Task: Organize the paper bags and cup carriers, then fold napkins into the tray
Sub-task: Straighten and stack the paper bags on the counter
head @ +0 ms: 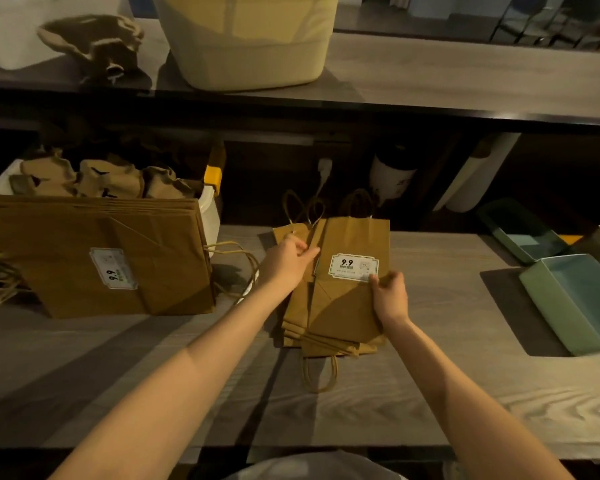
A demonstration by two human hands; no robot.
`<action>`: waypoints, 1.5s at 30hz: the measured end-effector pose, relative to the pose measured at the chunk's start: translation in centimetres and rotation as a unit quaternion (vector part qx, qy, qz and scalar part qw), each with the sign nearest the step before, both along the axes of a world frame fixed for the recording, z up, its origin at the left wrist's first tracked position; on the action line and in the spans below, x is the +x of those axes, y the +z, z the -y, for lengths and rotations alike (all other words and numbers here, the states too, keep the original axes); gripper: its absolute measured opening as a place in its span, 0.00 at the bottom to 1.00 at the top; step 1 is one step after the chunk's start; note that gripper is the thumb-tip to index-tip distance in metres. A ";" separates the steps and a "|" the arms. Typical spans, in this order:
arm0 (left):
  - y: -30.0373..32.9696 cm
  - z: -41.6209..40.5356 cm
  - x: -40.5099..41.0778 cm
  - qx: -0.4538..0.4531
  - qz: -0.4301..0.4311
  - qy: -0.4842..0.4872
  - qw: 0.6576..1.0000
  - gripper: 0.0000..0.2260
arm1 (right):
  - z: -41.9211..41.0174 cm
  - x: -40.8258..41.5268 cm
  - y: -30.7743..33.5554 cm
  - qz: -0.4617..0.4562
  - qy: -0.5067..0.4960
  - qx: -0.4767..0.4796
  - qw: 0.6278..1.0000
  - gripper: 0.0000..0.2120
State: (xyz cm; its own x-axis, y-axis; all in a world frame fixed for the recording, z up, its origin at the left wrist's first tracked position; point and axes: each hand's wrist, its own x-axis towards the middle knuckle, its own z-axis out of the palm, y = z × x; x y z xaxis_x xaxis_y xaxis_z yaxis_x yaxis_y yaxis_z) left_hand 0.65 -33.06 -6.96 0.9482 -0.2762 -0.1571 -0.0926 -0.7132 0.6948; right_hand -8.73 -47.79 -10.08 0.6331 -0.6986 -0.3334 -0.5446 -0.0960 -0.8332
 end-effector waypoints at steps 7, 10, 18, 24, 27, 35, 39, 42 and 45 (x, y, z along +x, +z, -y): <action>-4.4 -0.7 -0.3 -0.033 -0.195 0.090 0.976 0.24 | 0.4 1.4 -2.0 -0.063 -0.005 0.030 0.998 0.27; -5.0 -0.7 -0.4 -0.053 -0.259 0.130 0.956 0.25 | 0.5 2.2 -2.1 -0.070 -0.014 0.090 0.993 0.29; -5.1 -1.3 0.1 -0.102 -0.216 0.181 0.954 0.13 | 0.1 2.9 -1.9 -0.049 -0.025 0.210 0.976 0.22; -4.4 -1.3 -0.1 -0.198 -0.244 0.170 0.934 0.09 | 0.8 2.2 -1.6 -0.043 -0.027 0.276 0.960 0.28; -3.8 -1.5 -0.1 -0.258 -0.303 0.167 0.902 0.05 | 1.3 2.0 -1.5 -0.038 -0.029 0.279 0.959 0.27; -2.9 -1.2 0.3 -0.260 -0.324 0.184 0.891 0.24 | 2.2 1.4 -0.8 -0.001 -0.042 0.327 0.944 0.21; -2.9 -0.8 0.3 -0.249 -0.309 0.209 0.894 0.29 | 2.7 1.2 -0.7 0.022 -0.078 0.320 0.944 0.20; -2.9 -0.9 0.4 -0.252 -0.294 0.198 0.901 0.23 | 3.3 1.0 -0.5 0.035 -0.083 0.327 0.941 0.21; -3.0 -1.1 0.7 -0.234 -0.296 0.191 0.906 0.21 | 4.0 0.7 -0.4 0.041 -0.097 0.337 0.936 0.24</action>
State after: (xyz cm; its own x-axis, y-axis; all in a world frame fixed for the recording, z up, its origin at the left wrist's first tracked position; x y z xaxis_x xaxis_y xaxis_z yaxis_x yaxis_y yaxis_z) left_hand 1.31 -31.97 -9.93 0.7763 -0.1127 -0.6201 0.5872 -0.2284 0.7766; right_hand -8.05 -51.76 -10.51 0.5590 -0.4520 -0.6951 -0.4282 0.5605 -0.7089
